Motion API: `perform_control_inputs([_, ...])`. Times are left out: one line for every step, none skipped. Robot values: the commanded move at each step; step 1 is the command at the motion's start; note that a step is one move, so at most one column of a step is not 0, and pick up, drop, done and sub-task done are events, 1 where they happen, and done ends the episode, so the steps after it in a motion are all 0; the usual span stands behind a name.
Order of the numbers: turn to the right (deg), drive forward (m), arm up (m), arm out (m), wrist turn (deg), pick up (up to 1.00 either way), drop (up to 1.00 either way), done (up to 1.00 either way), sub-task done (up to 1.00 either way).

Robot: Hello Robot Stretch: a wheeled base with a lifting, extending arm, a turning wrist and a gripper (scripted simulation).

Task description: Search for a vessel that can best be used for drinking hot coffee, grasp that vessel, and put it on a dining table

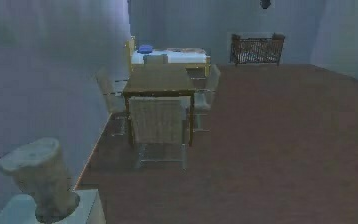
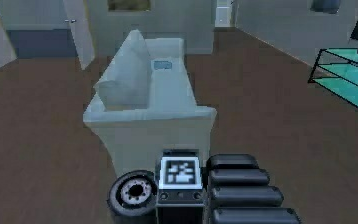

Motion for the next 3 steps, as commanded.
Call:
perform_control_inputs([0.0, 0.25, 0.00, 0.00, 0.0, 0.00, 0.00, 0.00, 0.00])
perform_control_inputs([-12.0, 0.00, 0.00, 0.00, 0.0, 0.00, 0.00, 0.00, 0.00])
perform_control_inputs([0.0, 0.90, 0.00, 0.00, 0.0, 0.00, 0.00, 0.00, 0.00])
